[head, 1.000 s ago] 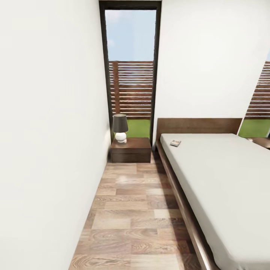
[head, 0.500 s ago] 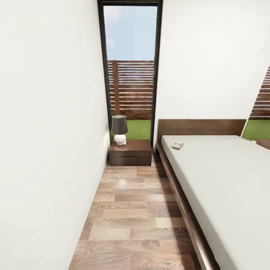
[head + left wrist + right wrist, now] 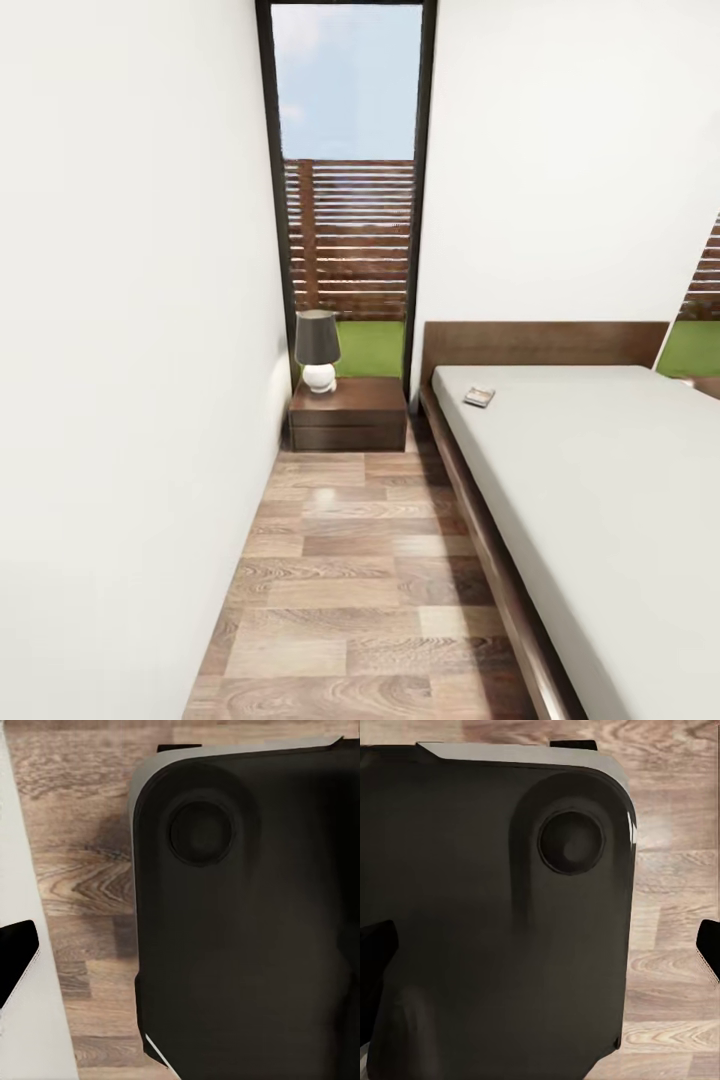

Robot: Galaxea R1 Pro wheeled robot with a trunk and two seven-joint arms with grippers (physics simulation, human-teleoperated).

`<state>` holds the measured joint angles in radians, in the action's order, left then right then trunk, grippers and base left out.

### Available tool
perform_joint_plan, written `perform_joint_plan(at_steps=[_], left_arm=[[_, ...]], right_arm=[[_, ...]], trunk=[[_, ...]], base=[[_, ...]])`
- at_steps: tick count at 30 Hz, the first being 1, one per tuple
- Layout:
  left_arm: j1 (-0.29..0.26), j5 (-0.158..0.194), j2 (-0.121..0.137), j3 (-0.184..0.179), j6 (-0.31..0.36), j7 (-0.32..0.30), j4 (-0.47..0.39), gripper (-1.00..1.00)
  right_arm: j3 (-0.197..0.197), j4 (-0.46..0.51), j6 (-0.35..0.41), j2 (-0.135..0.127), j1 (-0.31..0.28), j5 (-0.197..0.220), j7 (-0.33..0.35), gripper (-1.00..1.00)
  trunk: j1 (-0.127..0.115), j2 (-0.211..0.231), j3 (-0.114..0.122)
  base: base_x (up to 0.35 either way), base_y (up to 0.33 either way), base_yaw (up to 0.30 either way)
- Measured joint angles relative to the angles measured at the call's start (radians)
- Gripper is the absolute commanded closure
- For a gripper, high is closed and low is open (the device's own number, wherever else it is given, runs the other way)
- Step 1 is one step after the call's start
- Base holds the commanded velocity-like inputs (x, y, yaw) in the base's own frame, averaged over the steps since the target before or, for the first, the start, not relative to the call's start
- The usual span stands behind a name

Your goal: In the bedroom, move the book from the bed onto either nightstand, and place the two sandals side by side next to the bed.

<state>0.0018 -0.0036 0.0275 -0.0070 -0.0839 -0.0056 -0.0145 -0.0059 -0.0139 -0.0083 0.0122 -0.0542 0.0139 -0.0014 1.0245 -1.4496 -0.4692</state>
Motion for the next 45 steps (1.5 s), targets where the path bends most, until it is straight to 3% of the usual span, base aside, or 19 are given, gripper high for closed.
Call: perform_joint_plan(at_steps=[45], left_arm=[[0.000, -0.001, 0.002, 0.000, 0.000, 0.000, 0.000, -1.00]], right_arm=[[-0.001, 0.000, 0.000, 0.000, 0.000, 0.000, 0.000, -1.00]], trunk=[[0.000, 0.000, 0.000]], base=[[0.289, 0.000, 0.000]])
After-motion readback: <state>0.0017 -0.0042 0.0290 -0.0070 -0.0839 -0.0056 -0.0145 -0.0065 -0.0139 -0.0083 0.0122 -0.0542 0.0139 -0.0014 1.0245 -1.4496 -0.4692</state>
